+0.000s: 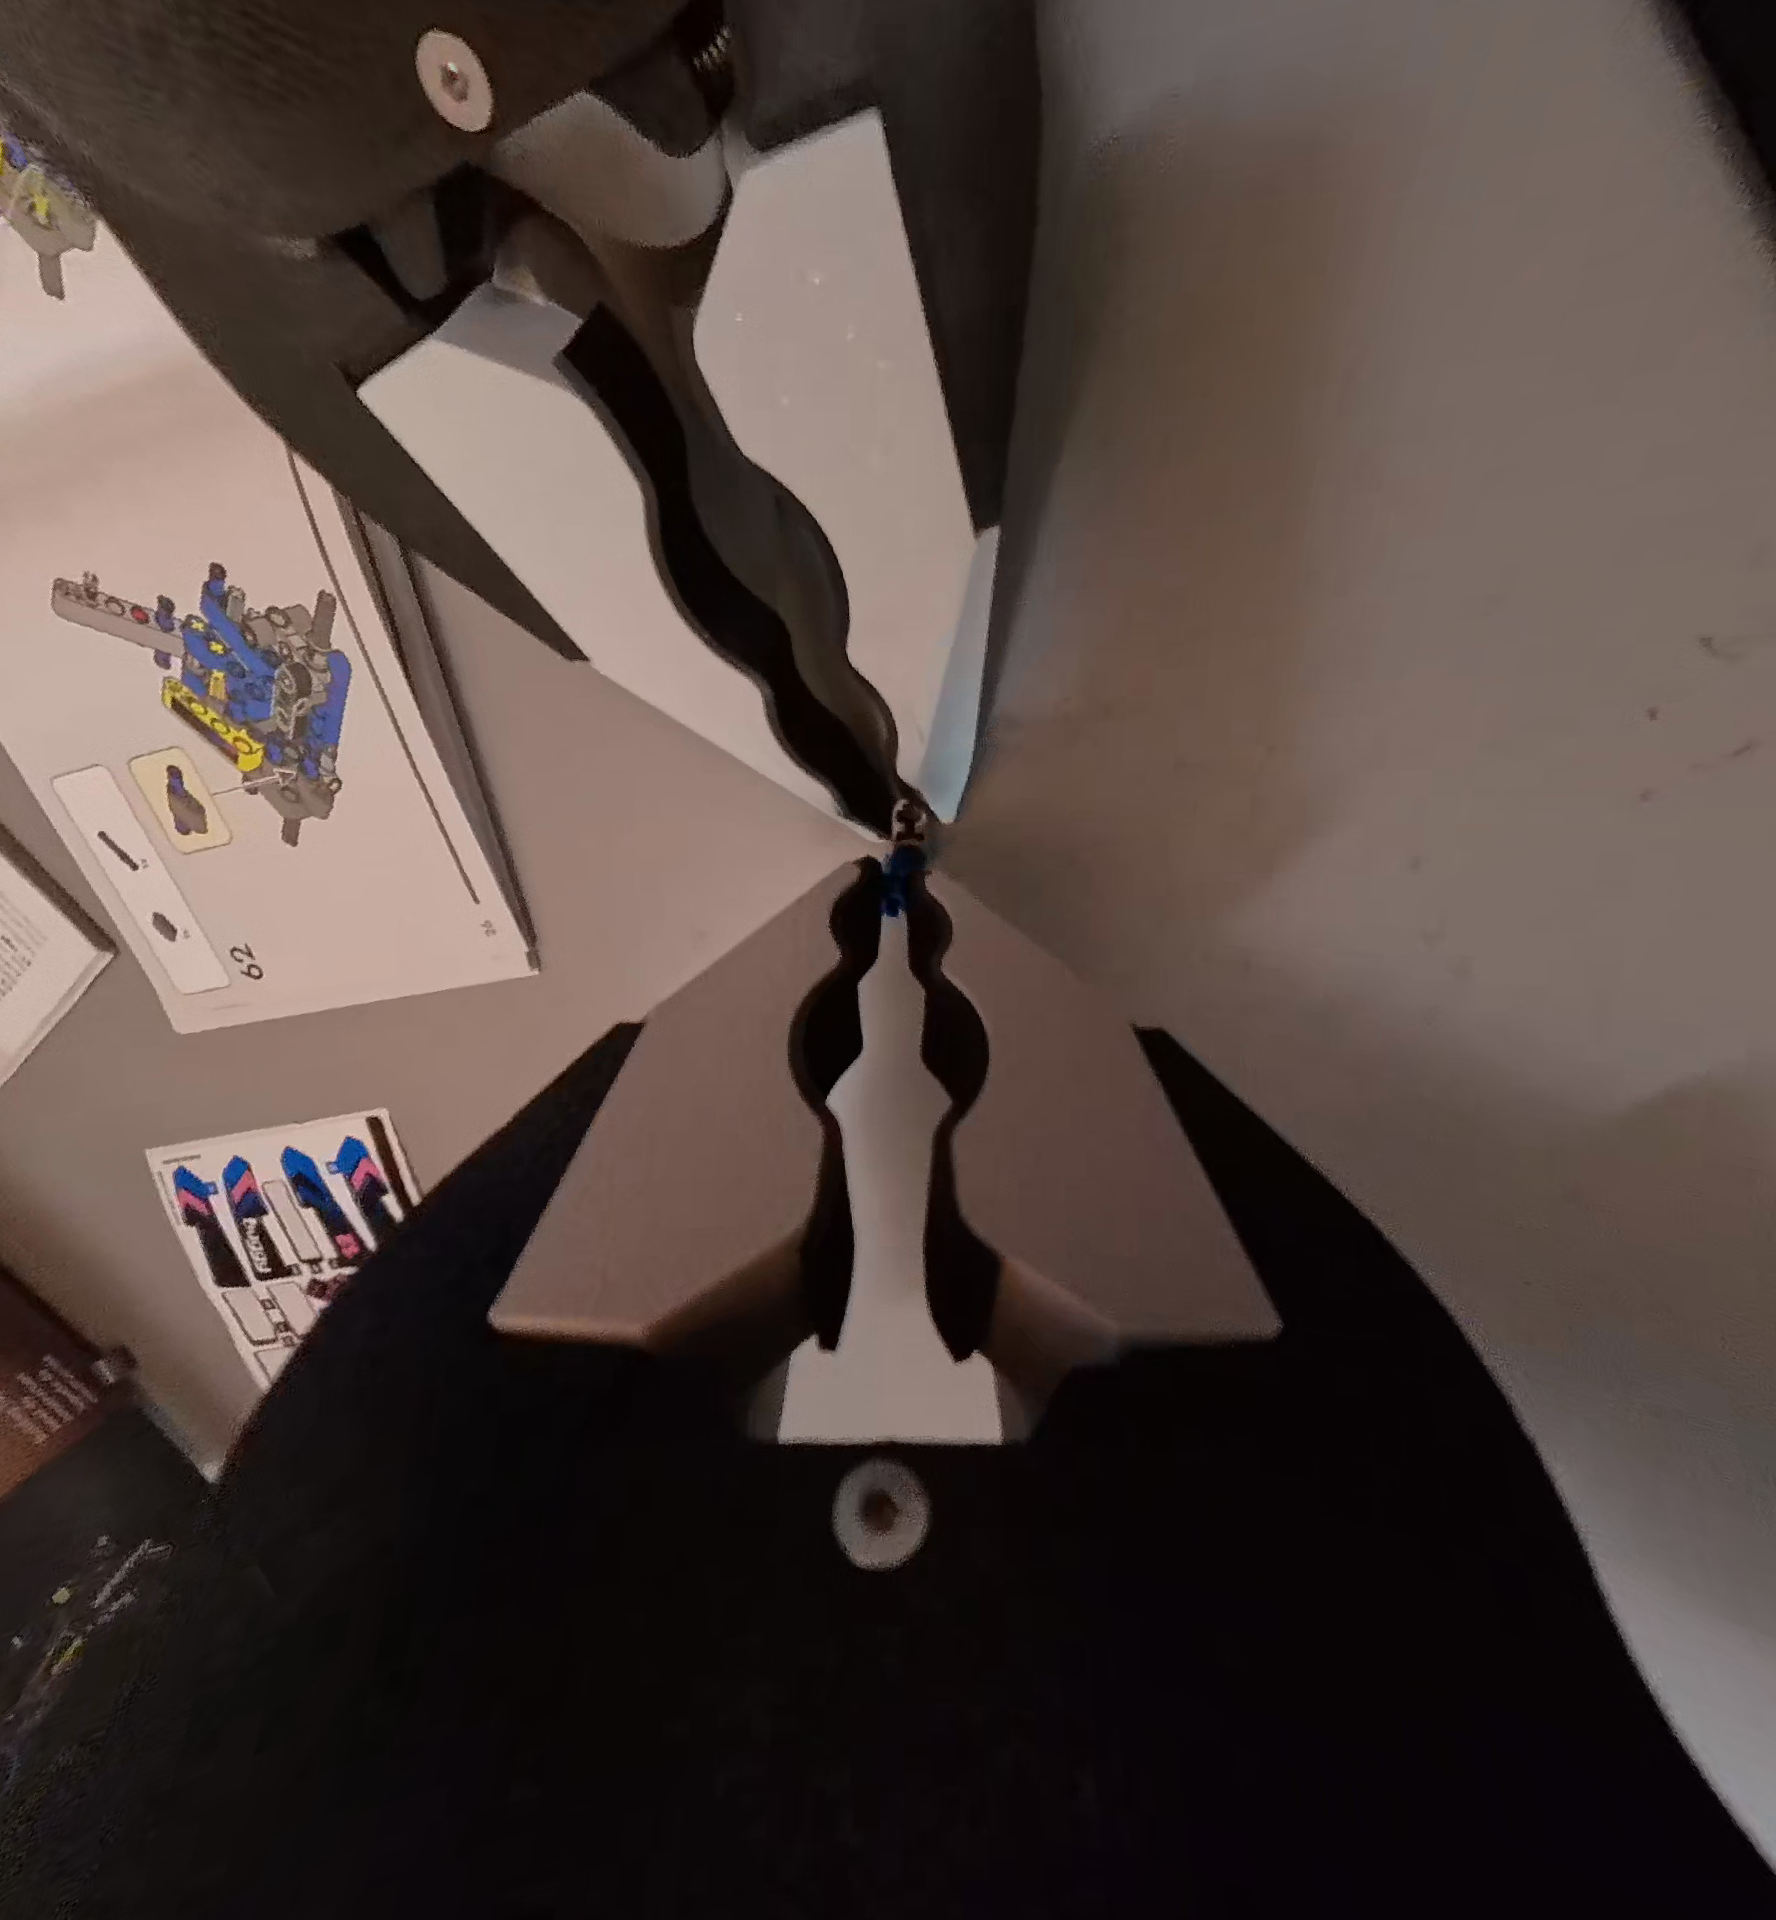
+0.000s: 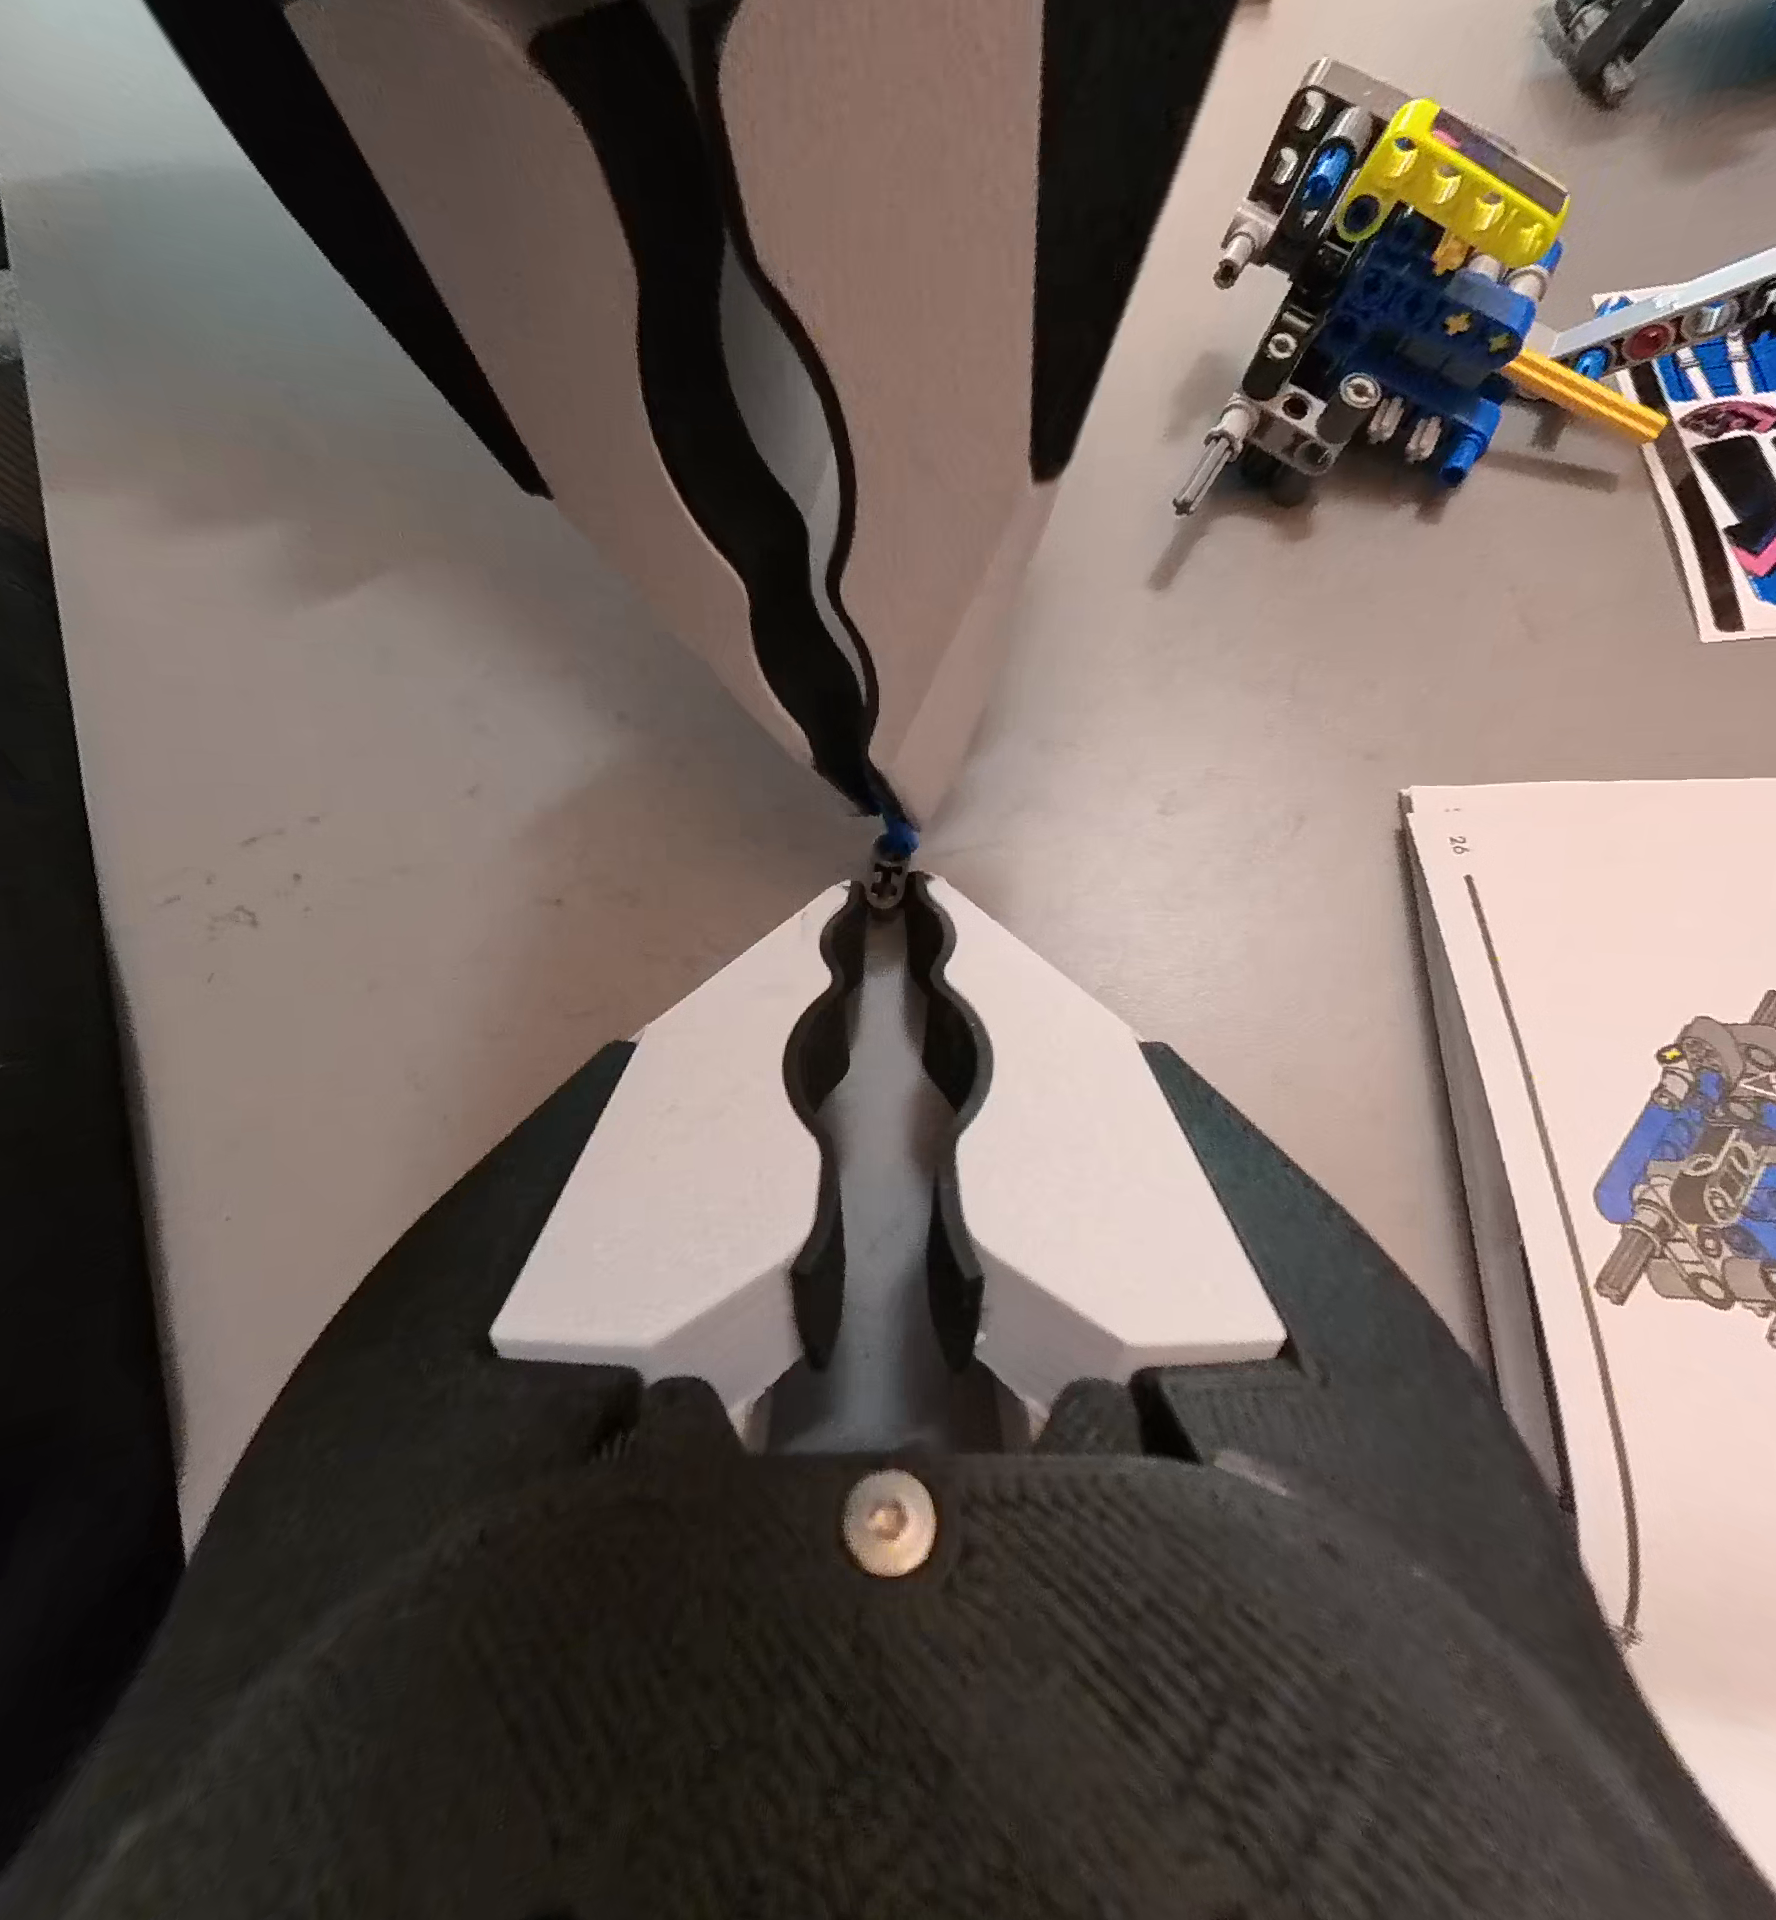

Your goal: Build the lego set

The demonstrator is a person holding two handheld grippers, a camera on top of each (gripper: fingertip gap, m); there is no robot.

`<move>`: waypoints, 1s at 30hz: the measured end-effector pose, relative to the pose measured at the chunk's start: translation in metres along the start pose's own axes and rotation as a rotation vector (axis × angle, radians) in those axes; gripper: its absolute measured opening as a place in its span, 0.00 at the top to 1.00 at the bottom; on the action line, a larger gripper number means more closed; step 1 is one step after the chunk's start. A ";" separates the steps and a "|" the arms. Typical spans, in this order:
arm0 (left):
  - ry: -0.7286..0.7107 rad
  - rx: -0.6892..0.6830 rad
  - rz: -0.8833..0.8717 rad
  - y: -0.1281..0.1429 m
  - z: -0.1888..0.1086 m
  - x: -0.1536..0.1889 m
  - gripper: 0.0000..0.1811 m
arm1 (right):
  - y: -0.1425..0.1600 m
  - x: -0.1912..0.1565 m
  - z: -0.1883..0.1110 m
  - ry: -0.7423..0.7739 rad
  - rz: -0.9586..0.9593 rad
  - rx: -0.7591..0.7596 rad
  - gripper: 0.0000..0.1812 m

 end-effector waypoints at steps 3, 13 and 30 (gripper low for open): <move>0.008 -0.035 0.038 -0.003 0.000 0.000 0.99 | 0.000 0.000 0.000 0.003 -0.004 0.000 0.96; 0.033 -0.042 0.059 -0.005 0.000 0.001 0.99 | 0.000 0.000 0.000 0.004 -0.006 0.000 0.96; 0.044 -0.020 -0.056 -0.004 0.001 -0.001 0.99 | 0.000 -0.001 0.001 0.010 -0.013 0.000 0.96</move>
Point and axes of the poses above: each gripper's, where its closed fingertips meet, z out along the fingers, y out of its underside, x = y × z across the jaws, the point moved 9 cm from there along -z, back along the fingers, and after that the axes turned 10 degrees about y, right-handed, at the moved point
